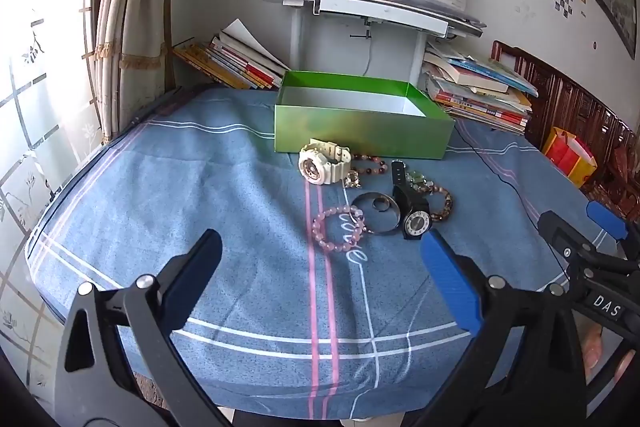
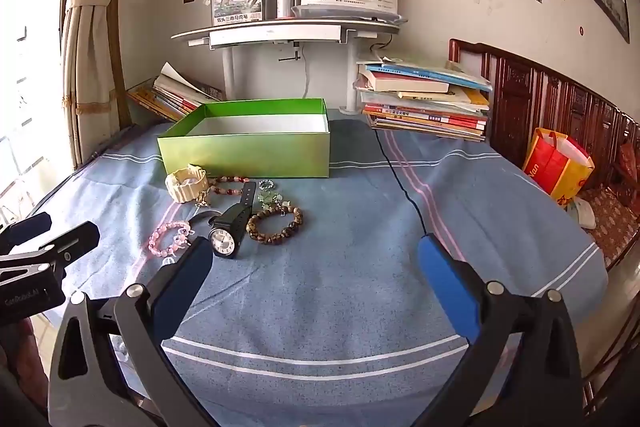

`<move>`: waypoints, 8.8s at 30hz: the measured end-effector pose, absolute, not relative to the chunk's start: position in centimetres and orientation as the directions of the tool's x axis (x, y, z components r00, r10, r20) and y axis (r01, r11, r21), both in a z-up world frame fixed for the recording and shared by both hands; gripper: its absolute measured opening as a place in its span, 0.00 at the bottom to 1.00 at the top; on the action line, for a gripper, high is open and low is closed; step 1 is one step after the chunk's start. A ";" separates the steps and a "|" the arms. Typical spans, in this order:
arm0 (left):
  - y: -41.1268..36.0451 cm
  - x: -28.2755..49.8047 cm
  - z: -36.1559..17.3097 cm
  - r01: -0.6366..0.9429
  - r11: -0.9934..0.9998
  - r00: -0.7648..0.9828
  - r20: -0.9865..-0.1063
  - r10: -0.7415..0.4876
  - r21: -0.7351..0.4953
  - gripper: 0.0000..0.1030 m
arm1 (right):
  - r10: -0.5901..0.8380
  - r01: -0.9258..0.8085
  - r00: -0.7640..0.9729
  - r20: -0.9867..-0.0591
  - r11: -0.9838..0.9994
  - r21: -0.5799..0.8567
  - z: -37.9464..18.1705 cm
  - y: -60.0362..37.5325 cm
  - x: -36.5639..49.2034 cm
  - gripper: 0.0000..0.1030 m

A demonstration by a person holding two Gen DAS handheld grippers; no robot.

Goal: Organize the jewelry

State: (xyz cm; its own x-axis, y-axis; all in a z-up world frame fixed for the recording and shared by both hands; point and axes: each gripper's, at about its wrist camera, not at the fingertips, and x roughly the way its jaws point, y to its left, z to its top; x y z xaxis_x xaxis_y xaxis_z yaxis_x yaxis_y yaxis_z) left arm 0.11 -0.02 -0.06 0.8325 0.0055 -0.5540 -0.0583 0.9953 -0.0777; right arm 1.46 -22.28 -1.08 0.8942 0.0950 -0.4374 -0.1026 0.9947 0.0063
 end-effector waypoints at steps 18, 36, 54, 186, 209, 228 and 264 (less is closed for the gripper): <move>0.2 -0.1 0.0 -0.058 0.996 0.836 -0.548 0.010 -0.071 0.95 | 0.084 -0.100 0.892 -0.443 0.995 -0.012 -1.3 -21.9 1.5 0.97; -0.1 -0.1 -0.2 -0.051 0.997 0.833 -0.553 0.006 -0.066 0.95 | 0.085 -0.098 0.892 -0.444 0.995 -0.006 -1.5 -22.0 1.6 0.97; 0.0 0.0 -0.4 -0.046 0.997 0.830 -0.557 0.003 -0.063 0.95 | 0.086 -0.099 0.890 -0.448 0.995 -0.005 -1.5 -22.0 1.6 0.97; 4.7 21.6 -6.1 -0.217 0.910 0.675 -0.728 -0.122 -0.354 0.63 | 0.502 -0.499 0.637 -0.584 0.847 0.183 -7.3 -15.0 11.9 0.08; 3.6 15.1 -0.9 -0.061 0.933 0.817 -0.555 -0.158 -0.355 0.46 | 0.553 -0.517 0.734 -0.394 0.831 0.203 -4.6 -17.7 8.9 0.08; 2.6 1.0 3.8 0.052 0.972 0.900 -0.410 -0.145 -0.230 0.46 | 0.487 -0.477 0.832 -0.267 0.872 0.107 -0.6 -19.9 2.1 0.08; 2.4 0.0 3.1 0.059 0.973 0.890 -0.429 -0.153 -0.225 0.46 | 0.472 -0.466 0.840 -0.267 0.880 0.091 -0.6 -20.3 0.5 0.08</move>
